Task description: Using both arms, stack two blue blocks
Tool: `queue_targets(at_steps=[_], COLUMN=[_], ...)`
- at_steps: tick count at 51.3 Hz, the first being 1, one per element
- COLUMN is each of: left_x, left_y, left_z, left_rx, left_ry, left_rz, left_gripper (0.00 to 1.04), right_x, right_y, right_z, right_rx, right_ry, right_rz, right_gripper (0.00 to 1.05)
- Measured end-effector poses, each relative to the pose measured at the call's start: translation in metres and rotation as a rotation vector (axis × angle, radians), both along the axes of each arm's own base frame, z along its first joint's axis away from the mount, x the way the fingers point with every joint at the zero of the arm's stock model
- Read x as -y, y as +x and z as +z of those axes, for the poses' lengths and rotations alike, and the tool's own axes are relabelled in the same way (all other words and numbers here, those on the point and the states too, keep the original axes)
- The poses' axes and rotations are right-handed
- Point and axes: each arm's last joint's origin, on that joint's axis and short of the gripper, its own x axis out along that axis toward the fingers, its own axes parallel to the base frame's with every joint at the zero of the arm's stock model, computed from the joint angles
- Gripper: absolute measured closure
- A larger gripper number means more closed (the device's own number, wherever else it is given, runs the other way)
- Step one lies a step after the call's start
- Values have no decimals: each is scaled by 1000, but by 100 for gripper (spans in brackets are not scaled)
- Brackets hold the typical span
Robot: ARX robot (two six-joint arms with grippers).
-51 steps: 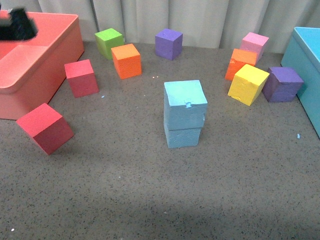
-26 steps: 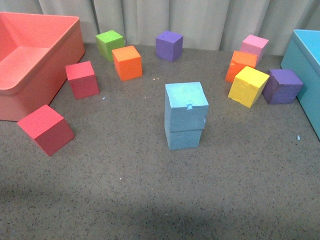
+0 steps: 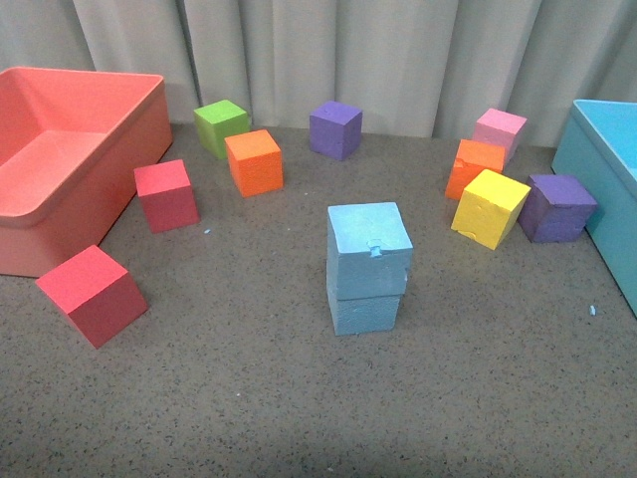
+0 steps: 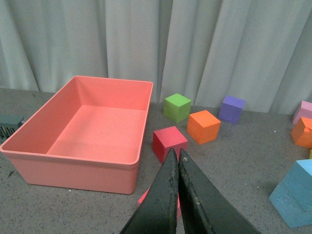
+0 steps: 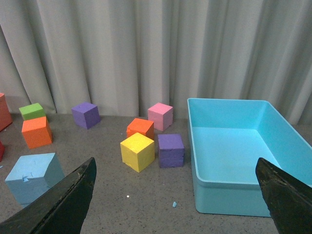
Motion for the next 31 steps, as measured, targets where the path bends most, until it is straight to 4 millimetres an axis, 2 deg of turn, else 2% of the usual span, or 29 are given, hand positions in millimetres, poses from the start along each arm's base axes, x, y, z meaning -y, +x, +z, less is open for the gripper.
queue_targets(at_steps=[31], left_x=[0], left_y=[-19], left_z=[2], left_rx=[10], left_ry=[0], left_rz=[0], left_gripper=[101], right_x=[0], right_y=[0], right_z=[0], right_rx=[0], right_ry=[0], right_rz=[0], right_gripper=[9])
